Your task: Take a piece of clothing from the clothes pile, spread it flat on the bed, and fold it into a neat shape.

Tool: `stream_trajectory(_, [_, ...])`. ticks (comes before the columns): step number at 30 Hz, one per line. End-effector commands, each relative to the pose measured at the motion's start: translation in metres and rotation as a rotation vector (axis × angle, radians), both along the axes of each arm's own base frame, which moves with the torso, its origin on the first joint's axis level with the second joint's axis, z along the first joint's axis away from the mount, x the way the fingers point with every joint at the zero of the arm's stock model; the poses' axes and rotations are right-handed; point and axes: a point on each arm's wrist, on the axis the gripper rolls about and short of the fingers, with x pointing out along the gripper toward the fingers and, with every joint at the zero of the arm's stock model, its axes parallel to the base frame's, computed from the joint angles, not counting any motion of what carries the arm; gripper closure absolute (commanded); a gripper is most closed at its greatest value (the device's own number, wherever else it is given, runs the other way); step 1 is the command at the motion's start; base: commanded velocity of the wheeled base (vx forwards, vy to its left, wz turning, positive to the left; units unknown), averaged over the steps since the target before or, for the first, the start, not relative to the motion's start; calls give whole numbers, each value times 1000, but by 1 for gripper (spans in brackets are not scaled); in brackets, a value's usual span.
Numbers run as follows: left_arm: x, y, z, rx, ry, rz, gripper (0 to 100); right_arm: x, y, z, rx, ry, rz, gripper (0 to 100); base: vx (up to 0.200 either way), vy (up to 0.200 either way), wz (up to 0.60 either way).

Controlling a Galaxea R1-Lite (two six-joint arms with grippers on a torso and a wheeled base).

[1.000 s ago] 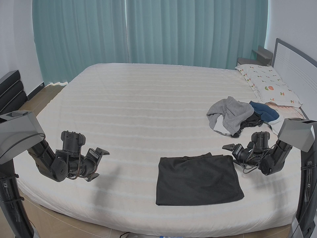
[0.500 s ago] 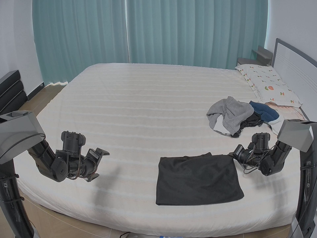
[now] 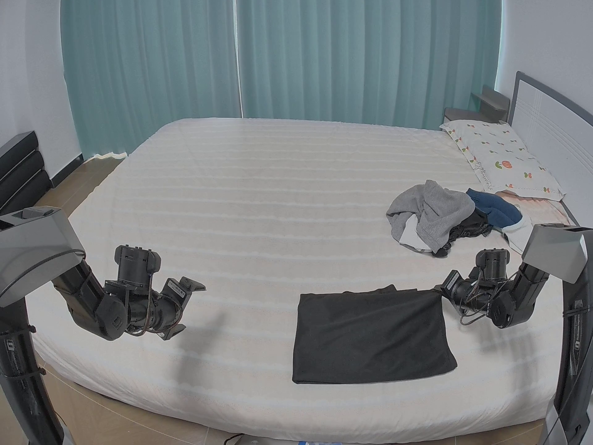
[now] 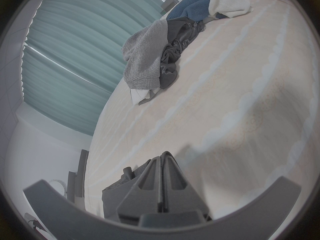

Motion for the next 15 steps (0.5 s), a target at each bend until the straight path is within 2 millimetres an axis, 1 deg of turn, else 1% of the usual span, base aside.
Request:
stream_trajectory(1, [-1,-1,0,3,0,-7,0,0,0,-1,0,2,3,100,0,0,0])
stream_trajectory(3, [-2,-2,1,0,-1,-12,0,0,0,-1,1,2,2,100,0,0,0])
stream_trajectory(6, [-3,-10,-1,7,4,-35,0,-1,0,-1,2,2,3,100,0,0,0])
stream_trajectory(12, [-3,-11,-1,8,7,-37,0,0,0,-1,5,1,3,100,0,0,0])
stream_trajectory(15, [-3,-11,-1,8,7,-35,0,0,0,-1,5,1,3,100,-200,0,0])
